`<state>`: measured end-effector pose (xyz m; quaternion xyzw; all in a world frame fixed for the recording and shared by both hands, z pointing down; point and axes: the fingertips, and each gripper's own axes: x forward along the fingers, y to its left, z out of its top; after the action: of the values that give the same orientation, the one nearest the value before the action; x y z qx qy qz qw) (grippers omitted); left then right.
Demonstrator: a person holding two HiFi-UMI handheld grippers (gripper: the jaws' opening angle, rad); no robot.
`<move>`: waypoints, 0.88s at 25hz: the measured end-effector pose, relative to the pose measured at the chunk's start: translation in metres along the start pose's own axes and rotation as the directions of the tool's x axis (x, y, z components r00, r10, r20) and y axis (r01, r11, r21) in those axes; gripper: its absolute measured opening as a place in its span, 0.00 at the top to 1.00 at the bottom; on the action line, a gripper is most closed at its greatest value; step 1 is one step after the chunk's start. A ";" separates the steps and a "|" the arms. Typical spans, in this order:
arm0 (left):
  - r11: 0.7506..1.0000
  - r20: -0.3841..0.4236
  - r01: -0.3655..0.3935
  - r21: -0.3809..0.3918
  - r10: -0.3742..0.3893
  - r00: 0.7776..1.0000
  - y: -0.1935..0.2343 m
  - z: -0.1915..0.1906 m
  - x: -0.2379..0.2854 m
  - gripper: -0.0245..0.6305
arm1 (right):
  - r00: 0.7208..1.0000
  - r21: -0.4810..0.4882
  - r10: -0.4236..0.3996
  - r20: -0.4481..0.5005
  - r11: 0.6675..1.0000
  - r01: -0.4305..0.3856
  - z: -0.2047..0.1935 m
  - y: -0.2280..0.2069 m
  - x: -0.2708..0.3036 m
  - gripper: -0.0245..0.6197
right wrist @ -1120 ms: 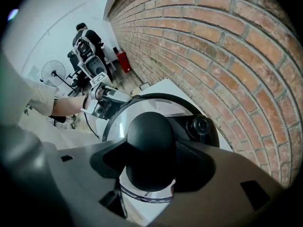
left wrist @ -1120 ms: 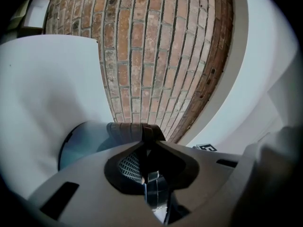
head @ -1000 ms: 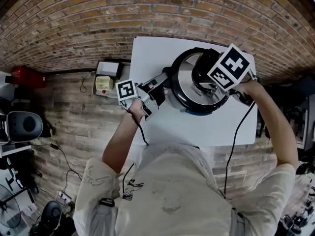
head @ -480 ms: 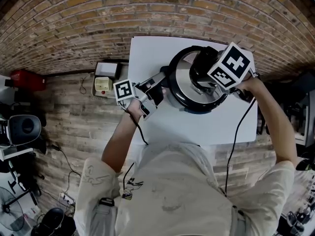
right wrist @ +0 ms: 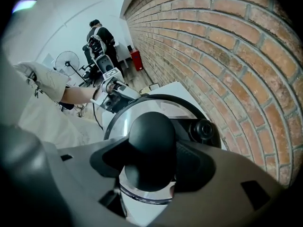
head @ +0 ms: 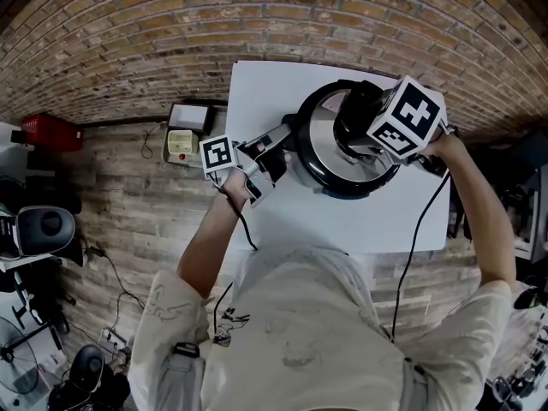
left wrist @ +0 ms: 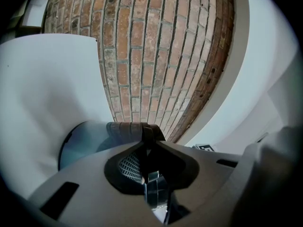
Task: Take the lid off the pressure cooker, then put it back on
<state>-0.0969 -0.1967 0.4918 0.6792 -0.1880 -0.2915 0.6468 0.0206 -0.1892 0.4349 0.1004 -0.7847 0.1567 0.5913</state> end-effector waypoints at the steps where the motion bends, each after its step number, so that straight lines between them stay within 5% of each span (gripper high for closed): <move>1: 1.000 0.000 0.001 0.000 -0.001 1.000 0.000 0.000 0.000 0.86 | 1.000 -0.013 0.006 -0.003 1.000 -0.006 -0.001 0.000 0.001 0.50; 11: 1.000 0.008 0.000 0.001 0.000 1.000 0.000 0.000 0.000 0.86 | 0.995 -0.297 0.054 -0.083 0.952 -0.077 -0.002 0.006 0.002 0.50; 19: 1.000 0.021 0.003 0.006 -0.003 1.000 0.000 0.001 0.000 0.86 | 0.984 -0.512 0.073 -0.164 0.846 -0.148 -0.006 0.008 0.002 0.49; 22: 1.000 0.030 0.002 0.007 -0.002 1.000 0.001 0.002 -0.001 0.86 | 0.983 -0.523 0.084 -0.163 0.837 -0.158 -0.007 0.008 0.002 0.48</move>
<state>-0.0985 -0.1977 0.4926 0.6772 -0.1981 -0.3017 0.6412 0.0233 -0.1788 0.4376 -0.1285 -0.7605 -0.0242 0.6360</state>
